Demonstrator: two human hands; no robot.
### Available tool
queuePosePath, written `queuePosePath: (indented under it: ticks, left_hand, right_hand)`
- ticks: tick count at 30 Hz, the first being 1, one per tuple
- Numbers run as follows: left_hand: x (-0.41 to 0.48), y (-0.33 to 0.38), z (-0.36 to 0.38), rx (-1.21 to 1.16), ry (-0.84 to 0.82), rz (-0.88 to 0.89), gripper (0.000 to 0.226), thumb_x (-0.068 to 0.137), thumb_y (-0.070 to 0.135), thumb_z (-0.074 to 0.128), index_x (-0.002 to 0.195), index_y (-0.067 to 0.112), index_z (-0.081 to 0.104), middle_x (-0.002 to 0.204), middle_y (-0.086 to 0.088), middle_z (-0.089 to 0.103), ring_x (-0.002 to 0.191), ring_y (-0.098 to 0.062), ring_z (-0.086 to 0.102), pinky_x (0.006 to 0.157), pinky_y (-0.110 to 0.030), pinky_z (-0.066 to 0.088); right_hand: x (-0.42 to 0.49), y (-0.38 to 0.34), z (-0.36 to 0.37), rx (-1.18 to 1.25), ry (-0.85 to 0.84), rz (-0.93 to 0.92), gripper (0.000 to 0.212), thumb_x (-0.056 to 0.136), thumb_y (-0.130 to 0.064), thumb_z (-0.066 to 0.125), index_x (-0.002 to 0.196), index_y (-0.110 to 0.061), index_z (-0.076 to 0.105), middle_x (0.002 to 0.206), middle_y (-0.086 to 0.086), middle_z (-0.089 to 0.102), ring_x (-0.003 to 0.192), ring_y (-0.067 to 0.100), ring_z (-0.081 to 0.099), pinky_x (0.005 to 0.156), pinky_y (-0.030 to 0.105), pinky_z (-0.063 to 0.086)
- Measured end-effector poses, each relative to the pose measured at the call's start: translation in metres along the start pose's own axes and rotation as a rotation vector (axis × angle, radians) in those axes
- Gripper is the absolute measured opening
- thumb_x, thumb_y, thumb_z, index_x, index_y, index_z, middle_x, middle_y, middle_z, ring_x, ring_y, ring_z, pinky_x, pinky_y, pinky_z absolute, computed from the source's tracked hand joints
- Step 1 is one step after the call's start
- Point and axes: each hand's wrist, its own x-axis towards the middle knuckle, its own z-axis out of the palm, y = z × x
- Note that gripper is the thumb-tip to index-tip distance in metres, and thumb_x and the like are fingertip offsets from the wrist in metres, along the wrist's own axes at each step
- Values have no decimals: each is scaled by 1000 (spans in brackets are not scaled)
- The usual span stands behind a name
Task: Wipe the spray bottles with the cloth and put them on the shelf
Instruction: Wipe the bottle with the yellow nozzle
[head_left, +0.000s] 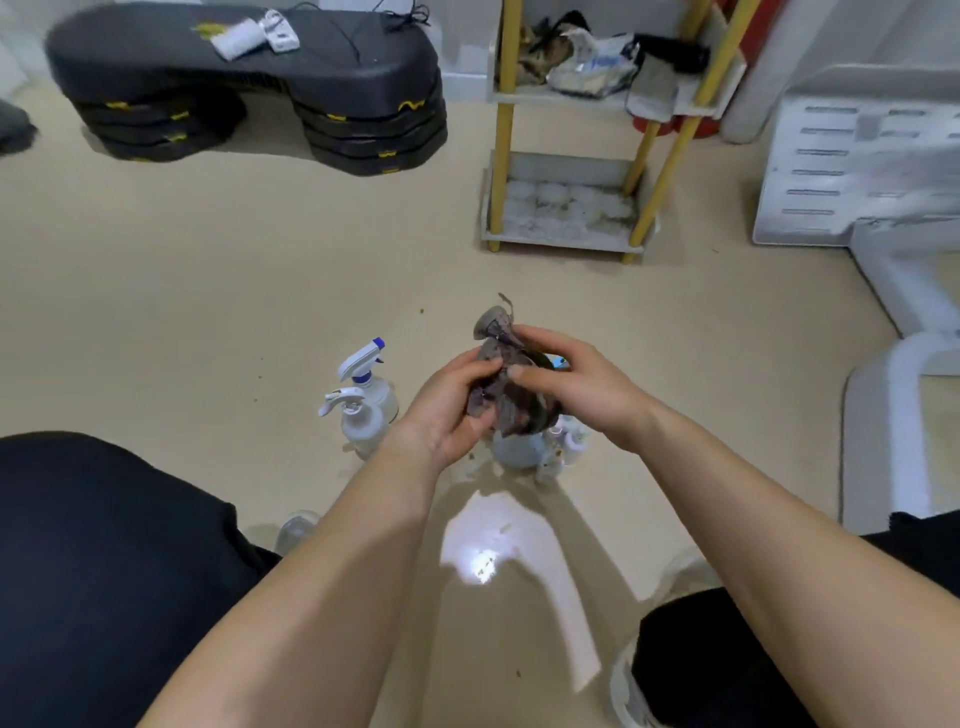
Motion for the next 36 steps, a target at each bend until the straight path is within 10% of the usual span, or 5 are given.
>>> queuePosePath:
  ticks: [5, 12, 16, 23, 36]
  left_hand:
    - [5, 1, 32, 39, -25, -111, 29, 98, 27, 52, 114, 7, 68, 102, -10, 74, 91, -25, 72, 85, -39, 59]
    - [59, -6, -5, 815, 549, 124, 16, 85, 20, 60, 72, 17, 69, 83, -8, 72, 75, -30, 66, 68, -33, 53]
    - [94, -6, -14, 1051, 627, 144, 11, 86, 29, 69, 91, 20, 68, 102, -2, 71, 94, -25, 61, 80, -29, 47]
    - [142, -10, -14, 1334, 585, -5, 34, 80, 45, 74, 65, 17, 63, 67, -3, 61, 67, -25, 56, 60, -29, 41]
    - [140, -4, -35, 1104, 600, 65, 34, 80, 21, 75, 63, 17, 46, 65, 0, 52, 70, -24, 48, 57, -28, 38]
  right_hand:
    - [-3, 25, -28, -6, 269, 9, 55, 81, 5, 76, 128, -20, 62, 101, -7, 67, 93, 14, 67, 89, 34, 57]
    - [14, 59, -70, 386, 611, 205, 34, 88, -4, 67, 116, -22, 68, 85, 3, 69, 64, 21, 67, 52, 27, 55]
    - [38, 77, -75, 379, 637, 245, 34, 87, -5, 66, 118, -20, 69, 85, 4, 71, 65, 22, 68, 57, 31, 58]
    - [78, 92, -64, 307, 588, 236, 27, 83, -8, 70, 106, -22, 73, 88, 5, 73, 78, 28, 73, 77, 44, 61]
    - [81, 63, -62, 326, 574, 193, 28, 85, -9, 70, 111, -19, 71, 86, 4, 73, 72, 22, 69, 73, 41, 60]
